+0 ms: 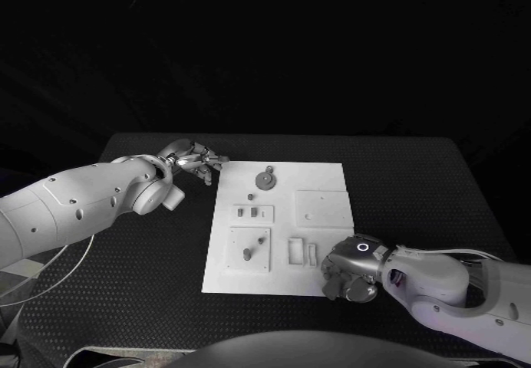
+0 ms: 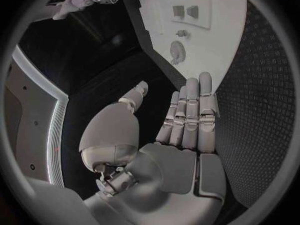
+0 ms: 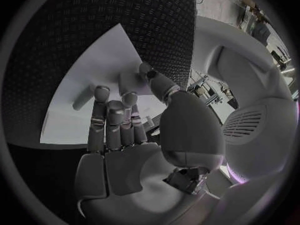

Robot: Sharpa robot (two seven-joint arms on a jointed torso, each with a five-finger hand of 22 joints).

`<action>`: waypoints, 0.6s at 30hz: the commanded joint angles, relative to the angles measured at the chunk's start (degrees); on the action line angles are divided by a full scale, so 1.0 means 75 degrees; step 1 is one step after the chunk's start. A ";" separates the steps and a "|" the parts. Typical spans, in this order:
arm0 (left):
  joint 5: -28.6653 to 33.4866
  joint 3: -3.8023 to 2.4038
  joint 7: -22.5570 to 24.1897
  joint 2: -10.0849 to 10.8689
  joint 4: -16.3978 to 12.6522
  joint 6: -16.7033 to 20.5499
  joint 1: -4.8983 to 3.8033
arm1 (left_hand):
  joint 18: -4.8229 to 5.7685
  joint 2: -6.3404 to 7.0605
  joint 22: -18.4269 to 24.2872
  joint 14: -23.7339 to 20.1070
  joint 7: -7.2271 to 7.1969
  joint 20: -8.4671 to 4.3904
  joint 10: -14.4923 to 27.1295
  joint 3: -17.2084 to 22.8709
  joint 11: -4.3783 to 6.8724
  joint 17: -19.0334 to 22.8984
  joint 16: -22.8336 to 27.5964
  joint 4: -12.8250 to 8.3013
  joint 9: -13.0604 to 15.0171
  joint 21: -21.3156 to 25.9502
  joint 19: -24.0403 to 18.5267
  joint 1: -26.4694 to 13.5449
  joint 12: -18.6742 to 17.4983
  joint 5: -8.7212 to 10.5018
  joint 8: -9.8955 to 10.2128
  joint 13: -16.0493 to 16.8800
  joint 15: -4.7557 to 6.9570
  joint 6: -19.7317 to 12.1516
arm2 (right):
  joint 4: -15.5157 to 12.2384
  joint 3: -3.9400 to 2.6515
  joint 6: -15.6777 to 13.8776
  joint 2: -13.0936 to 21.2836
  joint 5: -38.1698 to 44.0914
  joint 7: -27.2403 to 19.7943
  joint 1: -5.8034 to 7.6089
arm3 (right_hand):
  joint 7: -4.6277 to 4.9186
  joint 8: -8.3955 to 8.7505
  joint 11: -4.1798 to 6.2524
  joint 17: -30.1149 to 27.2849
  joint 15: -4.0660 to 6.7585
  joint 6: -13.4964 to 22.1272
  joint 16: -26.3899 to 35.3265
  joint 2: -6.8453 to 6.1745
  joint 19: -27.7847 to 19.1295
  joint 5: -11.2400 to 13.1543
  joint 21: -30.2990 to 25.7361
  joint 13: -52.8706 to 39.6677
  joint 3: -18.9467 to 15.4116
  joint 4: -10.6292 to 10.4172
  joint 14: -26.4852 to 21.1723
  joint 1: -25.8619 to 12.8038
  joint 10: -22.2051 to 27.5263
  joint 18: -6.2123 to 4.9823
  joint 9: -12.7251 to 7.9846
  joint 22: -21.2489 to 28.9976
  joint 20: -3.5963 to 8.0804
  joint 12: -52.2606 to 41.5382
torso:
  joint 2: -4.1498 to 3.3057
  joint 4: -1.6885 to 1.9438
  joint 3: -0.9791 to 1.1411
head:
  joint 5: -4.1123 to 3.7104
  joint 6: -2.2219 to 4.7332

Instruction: Assemble the parts on the task board

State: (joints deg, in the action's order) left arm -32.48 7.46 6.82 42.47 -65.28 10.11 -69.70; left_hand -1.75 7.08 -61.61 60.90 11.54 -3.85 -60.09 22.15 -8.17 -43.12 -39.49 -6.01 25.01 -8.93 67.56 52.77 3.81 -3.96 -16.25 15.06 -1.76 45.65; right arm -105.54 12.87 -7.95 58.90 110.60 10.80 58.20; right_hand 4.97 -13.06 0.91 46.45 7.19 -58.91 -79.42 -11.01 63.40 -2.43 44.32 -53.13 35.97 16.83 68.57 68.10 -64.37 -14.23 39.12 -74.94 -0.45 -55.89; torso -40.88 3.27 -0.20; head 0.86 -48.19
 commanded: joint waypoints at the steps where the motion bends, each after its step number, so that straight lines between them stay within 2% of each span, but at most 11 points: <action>1: -0.0010 -0.0004 0.0064 -0.0019 -0.0012 -0.0096 -0.0002 | -0.0531 0.0015 -0.0010 0.0058 0.0010 0.0009 0.0028 -0.0028 -0.0003 -0.0008 0.0044 -0.0012 -0.0009 0.0047 0.0021 0.0030 0.0024 0.0017 0.0004 -0.0010 -0.0013 -0.0025 | -0.0073 0.0010 -0.0440 0.0057 -0.0264 -0.0530 0.0031 | 0.0023 -0.0023 0.0031 0.0166 -0.0024 -0.0102 -0.0271 0.0109 0.0035 -0.0040 0.0156 -0.0405 0.0152 -0.0017 -0.0022 -0.0077 0.0035 -0.0102 0.0002 -0.0182 -0.0030 -0.0607 | 0.0005 0.0005 -0.0006 | 0.0005 0.0019; 6: -0.0010 -0.0004 0.0062 -0.0029 -0.0007 -0.0104 -0.0002 | -0.0532 0.0015 -0.0010 0.0059 0.0013 0.0009 0.0031 -0.0031 -0.0004 -0.0010 0.0045 -0.0011 -0.0011 0.0048 0.0023 0.0028 0.0023 0.0022 0.0008 -0.0011 -0.0013 -0.0035 | -0.0087 0.0009 -0.0642 0.0055 -0.0455 -0.0796 0.0294 | -0.0029 -0.0052 0.0071 0.0270 0.0009 -0.0218 -0.0425 0.0201 -0.0011 -0.0047 0.0289 -0.0652 0.0268 -0.0011 -0.0106 -0.0069 0.0229 -0.0102 -0.0024 -0.0182 -0.0001 -0.0947 | 0.0004 0.0001 -0.0008 | -0.0001 0.0031; 10: -0.0010 -0.0004 0.0061 -0.0032 0.0001 -0.0114 -0.0002 | -0.0532 0.0014 -0.0010 0.0060 0.0015 0.0009 0.0037 -0.0034 -0.0005 -0.0012 0.0047 -0.0010 -0.0012 0.0050 0.0024 0.0026 0.0019 0.0026 0.0009 -0.0013 -0.0014 -0.0039 | -0.0030 0.0008 -0.0789 -0.0047 -0.0516 -0.1039 0.0678 | -0.0039 -0.0050 0.0079 0.0316 0.0017 -0.0253 -0.0490 0.0266 -0.0069 -0.0047 0.0359 -0.0726 0.0301 -0.0015 -0.0186 -0.0146 0.0350 -0.0102 -0.0049 -0.0179 -0.0010 -0.1063 | 0.0003 0.0005 -0.0008 | 0.0027 0.0045; 14: -0.0010 -0.0004 0.0071 -0.0045 0.0013 -0.0115 -0.0001 | -0.0532 0.0015 -0.0010 0.0061 0.0016 0.0009 0.0041 -0.0036 -0.0006 -0.0013 0.0047 -0.0009 -0.0012 0.0051 0.0025 0.0024 0.0018 0.0029 0.0009 -0.0014 -0.0014 -0.0041 | 0.0260 0.0003 -0.0913 -0.0398 -0.0527 -0.1307 0.1029 | -0.0040 -0.0043 0.0080 0.0345 0.0019 -0.0259 -0.0536 0.0319 -0.0097 -0.0047 0.0403 -0.0771 0.0330 -0.0013 -0.0226 -0.0152 0.0407 -0.0102 -0.0066 -0.0177 -0.0008 -0.1143 | 0.0002 0.0000 0.0000 | 0.0045 0.0066; 18: -0.0010 -0.0004 0.0074 -0.0066 0.0023 -0.0132 0.0006 | -0.0532 0.0013 -0.0010 0.0061 0.0017 0.0009 0.0043 -0.0038 -0.0006 -0.0013 0.0048 -0.0008 -0.0012 0.0052 0.0025 0.0023 0.0017 0.0030 0.0009 -0.0015 -0.0015 -0.0041 | 0.0646 -0.0004 -0.0970 -0.0830 -0.0526 -0.1603 0.1214 | -0.0039 -0.0054 0.0078 0.0366 0.0020 -0.0291 -0.0568 0.0345 -0.0119 -0.0047 0.0434 -0.0795 0.0350 -0.0010 -0.0261 -0.0129 0.0459 -0.0102 -0.0070 -0.0177 -0.0005 -0.1184 | 0.0000 0.0010 0.0005 | 0.0069 0.0091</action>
State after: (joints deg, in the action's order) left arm -32.48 7.46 6.80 42.14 -65.06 9.92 -69.67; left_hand -1.76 7.08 -61.60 60.89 11.54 -3.77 -60.09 22.15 -8.17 -43.16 -39.49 -6.01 24.97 -8.93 67.48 52.77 3.81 -3.94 -16.25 15.01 -1.77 45.64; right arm -101.38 12.79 -13.59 53.23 107.11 2.83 67.14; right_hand 3.98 -13.06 1.57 49.17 7.28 -59.51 -83.37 -9.25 62.94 -2.38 47.34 -59.06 37.98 17.14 67.12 66.76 -61.29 -14.20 38.47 -74.94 -0.43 -64.58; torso -40.85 3.30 -0.22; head 1.23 -47.64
